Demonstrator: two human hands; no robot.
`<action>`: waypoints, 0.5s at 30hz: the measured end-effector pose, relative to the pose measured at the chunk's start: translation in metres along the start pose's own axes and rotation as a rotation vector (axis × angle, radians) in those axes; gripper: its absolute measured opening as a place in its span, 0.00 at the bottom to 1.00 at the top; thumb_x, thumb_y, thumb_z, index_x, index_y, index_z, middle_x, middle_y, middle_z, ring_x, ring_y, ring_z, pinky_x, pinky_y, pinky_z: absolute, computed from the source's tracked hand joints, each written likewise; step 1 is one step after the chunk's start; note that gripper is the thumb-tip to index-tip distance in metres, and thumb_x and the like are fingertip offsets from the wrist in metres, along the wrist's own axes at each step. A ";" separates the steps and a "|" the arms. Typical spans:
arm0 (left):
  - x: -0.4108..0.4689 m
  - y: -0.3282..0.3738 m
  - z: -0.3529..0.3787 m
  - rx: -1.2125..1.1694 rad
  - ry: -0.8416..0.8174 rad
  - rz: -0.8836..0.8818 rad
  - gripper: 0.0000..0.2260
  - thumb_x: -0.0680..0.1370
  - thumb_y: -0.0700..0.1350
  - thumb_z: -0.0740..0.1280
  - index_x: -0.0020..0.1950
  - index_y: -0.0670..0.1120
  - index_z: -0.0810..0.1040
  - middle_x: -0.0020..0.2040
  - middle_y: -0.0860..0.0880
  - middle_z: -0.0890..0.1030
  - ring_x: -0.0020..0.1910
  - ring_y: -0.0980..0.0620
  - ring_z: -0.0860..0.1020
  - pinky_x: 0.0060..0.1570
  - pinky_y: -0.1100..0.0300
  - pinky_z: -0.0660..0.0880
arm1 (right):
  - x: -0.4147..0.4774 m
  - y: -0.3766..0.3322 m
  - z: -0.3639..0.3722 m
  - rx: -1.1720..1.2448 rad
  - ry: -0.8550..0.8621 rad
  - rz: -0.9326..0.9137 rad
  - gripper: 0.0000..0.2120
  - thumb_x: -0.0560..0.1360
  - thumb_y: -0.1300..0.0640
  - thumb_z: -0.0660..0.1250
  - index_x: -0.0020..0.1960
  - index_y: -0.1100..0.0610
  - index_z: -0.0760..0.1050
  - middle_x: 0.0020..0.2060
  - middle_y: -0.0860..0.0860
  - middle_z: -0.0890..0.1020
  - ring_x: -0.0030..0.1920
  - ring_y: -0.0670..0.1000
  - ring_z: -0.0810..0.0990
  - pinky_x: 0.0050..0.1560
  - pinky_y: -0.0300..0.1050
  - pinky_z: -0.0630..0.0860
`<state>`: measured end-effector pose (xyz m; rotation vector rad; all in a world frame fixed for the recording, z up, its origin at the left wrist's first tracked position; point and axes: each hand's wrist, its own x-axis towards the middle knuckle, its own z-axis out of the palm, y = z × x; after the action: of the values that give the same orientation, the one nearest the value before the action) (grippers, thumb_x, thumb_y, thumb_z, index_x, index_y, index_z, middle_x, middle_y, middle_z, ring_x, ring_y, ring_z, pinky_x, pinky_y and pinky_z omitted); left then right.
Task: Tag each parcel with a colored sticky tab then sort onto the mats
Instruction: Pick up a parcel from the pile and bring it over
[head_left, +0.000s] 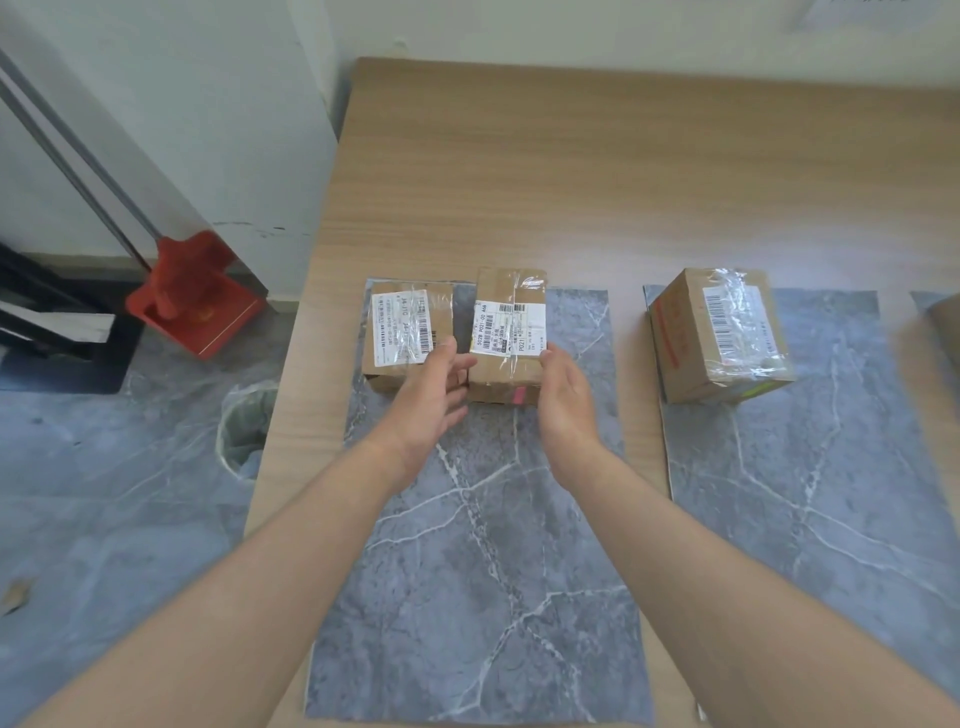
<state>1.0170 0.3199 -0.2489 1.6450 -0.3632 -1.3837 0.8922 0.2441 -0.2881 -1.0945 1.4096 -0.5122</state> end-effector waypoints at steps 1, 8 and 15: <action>0.001 -0.001 0.001 0.003 -0.001 0.000 0.25 0.84 0.61 0.51 0.71 0.47 0.74 0.75 0.44 0.68 0.74 0.46 0.68 0.75 0.47 0.65 | 0.000 0.000 -0.002 0.010 0.004 0.003 0.13 0.85 0.50 0.53 0.53 0.40 0.76 0.53 0.41 0.80 0.54 0.38 0.77 0.58 0.41 0.72; 0.000 -0.007 0.004 0.000 0.006 -0.013 0.24 0.84 0.60 0.51 0.70 0.47 0.75 0.74 0.45 0.70 0.74 0.46 0.68 0.74 0.48 0.65 | -0.009 0.001 -0.002 -0.008 0.005 0.052 0.24 0.83 0.44 0.53 0.76 0.46 0.70 0.71 0.45 0.75 0.71 0.47 0.71 0.75 0.54 0.66; -0.017 0.001 0.006 -0.003 0.046 -0.015 0.23 0.85 0.59 0.52 0.67 0.47 0.77 0.69 0.43 0.75 0.69 0.47 0.73 0.73 0.47 0.68 | -0.027 -0.013 -0.013 0.041 0.065 0.057 0.23 0.84 0.46 0.53 0.77 0.50 0.69 0.75 0.46 0.72 0.74 0.48 0.69 0.77 0.53 0.63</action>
<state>1.0064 0.3287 -0.2375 1.6781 -0.3223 -1.3543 0.8797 0.2566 -0.2608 -1.0097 1.4765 -0.5372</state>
